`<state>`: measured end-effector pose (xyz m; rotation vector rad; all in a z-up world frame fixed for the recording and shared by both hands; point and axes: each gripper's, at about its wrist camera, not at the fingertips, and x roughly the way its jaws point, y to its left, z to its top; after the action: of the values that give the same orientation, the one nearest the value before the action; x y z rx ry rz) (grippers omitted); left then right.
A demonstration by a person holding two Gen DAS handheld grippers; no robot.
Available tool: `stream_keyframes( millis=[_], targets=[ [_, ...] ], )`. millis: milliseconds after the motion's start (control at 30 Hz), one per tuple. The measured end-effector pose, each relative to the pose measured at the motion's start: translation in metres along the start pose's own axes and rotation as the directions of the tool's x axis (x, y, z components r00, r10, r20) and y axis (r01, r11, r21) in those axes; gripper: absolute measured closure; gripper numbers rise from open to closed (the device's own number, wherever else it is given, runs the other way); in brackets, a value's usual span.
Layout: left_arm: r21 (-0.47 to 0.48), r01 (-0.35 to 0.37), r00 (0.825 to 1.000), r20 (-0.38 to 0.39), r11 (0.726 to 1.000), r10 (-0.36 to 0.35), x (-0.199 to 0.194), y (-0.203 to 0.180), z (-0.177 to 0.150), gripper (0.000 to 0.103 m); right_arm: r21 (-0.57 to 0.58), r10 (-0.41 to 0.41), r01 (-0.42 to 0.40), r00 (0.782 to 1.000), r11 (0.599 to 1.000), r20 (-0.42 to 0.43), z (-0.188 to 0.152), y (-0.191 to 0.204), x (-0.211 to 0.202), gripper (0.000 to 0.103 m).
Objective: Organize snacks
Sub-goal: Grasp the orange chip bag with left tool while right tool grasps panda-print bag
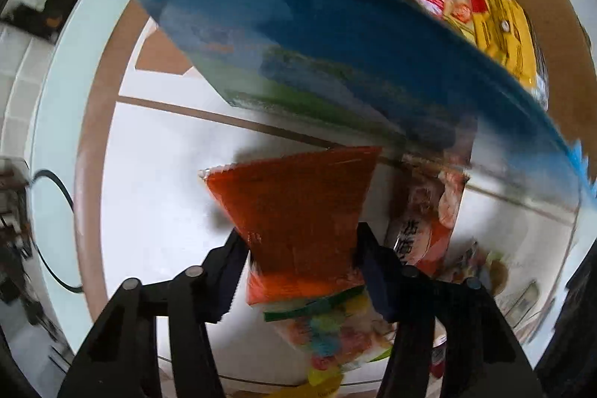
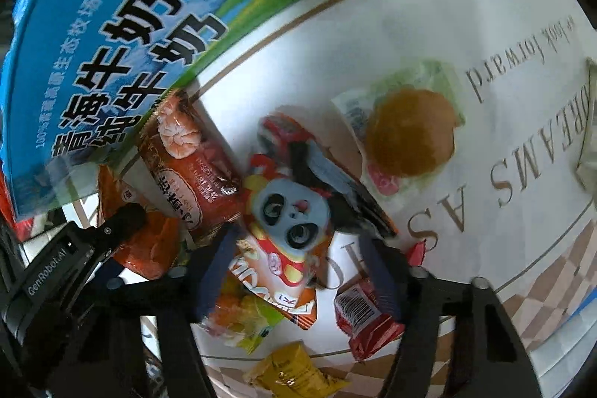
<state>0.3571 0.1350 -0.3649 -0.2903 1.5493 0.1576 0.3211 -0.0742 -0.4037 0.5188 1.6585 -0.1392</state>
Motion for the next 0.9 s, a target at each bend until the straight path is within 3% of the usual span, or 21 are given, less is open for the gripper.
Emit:
stream_keyframes(
  millis=[133, 300, 600, 667, 833, 900],
  targets=[
    [0.058, -0.043, 0.999, 0.004, 0.997, 0.043, -0.001, 0.002, -0.015, 0.05, -0.072, -0.021, 0.018, 0.999, 0.997, -0.036, 0.002, 0.015, 0.0, 0.051],
    [0.111, -0.073, 0.997, -0.015, 0.991, 0.075, -0.001, 0.016, -0.039, 0.05, -0.272, -0.102, 0.071, 0.989, 0.96, -0.103, -0.007, 0.023, 0.004, 0.054],
    [0.129, -0.092, 0.993, -0.065, 0.987, 0.101, 0.005, 0.048, -0.083, 0.05, -0.548, -0.286, 0.188, 0.953, 0.815, -0.097, -0.03, 0.032, 0.008, 0.054],
    [0.126, -0.089, 0.992, -0.074, 0.988, 0.099, 0.007, 0.054, -0.086, 0.049, -0.532, -0.273, 0.182, 0.957, 0.827, -0.096, -0.028, 0.033, 0.008, 0.053],
    [0.113, -0.085, 0.99, -0.099, 0.99, 0.096, 0.021, 0.071, -0.089, 0.049, -0.386, -0.182, 0.132, 0.979, 0.913, -0.095, -0.023, 0.013, -0.005, 0.039],
    [0.11, -0.083, 0.99, -0.105, 0.991, 0.094, 0.024, 0.08, -0.083, 0.049, -0.326, -0.161, 0.122, 0.983, 0.937, -0.093, -0.021, 0.007, -0.006, 0.039]
  ],
)
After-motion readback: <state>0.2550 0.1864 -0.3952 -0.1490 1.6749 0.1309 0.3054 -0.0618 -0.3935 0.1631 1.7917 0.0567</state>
